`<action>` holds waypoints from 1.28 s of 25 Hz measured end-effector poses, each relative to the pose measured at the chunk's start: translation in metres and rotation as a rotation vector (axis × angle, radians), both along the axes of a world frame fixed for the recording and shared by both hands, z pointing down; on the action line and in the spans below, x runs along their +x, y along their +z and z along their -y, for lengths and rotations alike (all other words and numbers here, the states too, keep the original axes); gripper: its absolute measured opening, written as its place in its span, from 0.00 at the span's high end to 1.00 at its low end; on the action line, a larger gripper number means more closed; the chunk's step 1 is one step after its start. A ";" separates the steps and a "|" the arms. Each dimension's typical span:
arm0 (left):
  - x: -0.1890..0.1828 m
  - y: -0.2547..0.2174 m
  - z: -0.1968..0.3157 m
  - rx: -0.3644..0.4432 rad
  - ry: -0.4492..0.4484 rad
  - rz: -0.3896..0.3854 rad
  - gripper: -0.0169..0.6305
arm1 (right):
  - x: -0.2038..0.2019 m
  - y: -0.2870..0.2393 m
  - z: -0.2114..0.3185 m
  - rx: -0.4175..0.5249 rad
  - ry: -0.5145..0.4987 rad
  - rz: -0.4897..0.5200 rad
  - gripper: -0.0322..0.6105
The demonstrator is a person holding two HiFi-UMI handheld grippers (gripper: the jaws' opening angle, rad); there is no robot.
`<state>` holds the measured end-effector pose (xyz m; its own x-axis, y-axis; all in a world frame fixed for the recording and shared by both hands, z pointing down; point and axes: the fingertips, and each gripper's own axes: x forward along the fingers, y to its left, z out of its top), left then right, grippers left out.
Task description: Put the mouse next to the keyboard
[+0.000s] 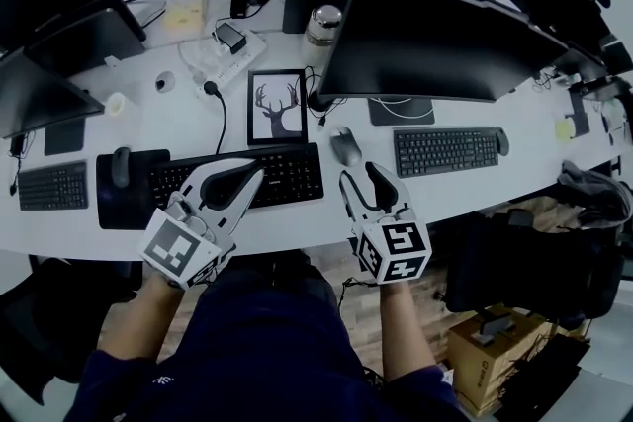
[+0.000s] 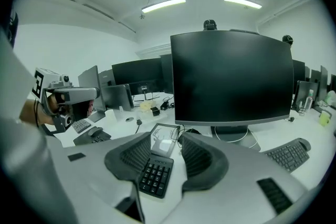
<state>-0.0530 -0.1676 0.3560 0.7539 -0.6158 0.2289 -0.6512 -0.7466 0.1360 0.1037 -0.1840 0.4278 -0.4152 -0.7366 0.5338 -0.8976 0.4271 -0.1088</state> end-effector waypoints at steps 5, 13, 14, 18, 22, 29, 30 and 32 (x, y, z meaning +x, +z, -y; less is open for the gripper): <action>0.000 -0.006 0.000 0.009 0.011 0.000 0.92 | -0.006 -0.013 -0.003 0.023 -0.007 0.007 0.72; 0.000 -0.012 0.001 0.024 0.022 -0.004 0.92 | -0.010 -0.034 -0.003 0.072 -0.013 0.001 0.83; 0.000 -0.013 0.001 0.026 0.024 -0.004 0.92 | -0.011 -0.037 -0.003 0.078 -0.012 0.000 0.84; -0.001 -0.016 0.002 0.034 0.028 -0.008 0.92 | -0.013 -0.047 -0.003 0.103 -0.008 0.000 0.89; 0.000 -0.018 0.001 0.038 0.031 -0.007 0.92 | -0.013 -0.055 -0.004 0.121 -0.007 0.002 0.94; 0.003 -0.022 0.001 0.050 0.037 -0.007 0.91 | -0.016 -0.067 -0.007 0.159 -0.022 0.008 0.94; 0.003 -0.022 0.000 0.050 0.037 -0.006 0.92 | -0.016 -0.069 -0.008 0.165 -0.024 0.008 0.95; 0.004 -0.023 0.000 0.051 0.038 -0.005 0.92 | -0.016 -0.072 -0.008 0.176 -0.028 0.007 0.95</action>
<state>-0.0490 -0.1679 0.3331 0.7780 -0.5974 0.1945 -0.6216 -0.7769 0.1003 0.0877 -0.1755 0.3559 -0.4400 -0.8064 0.3951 -0.8846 0.4650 -0.0361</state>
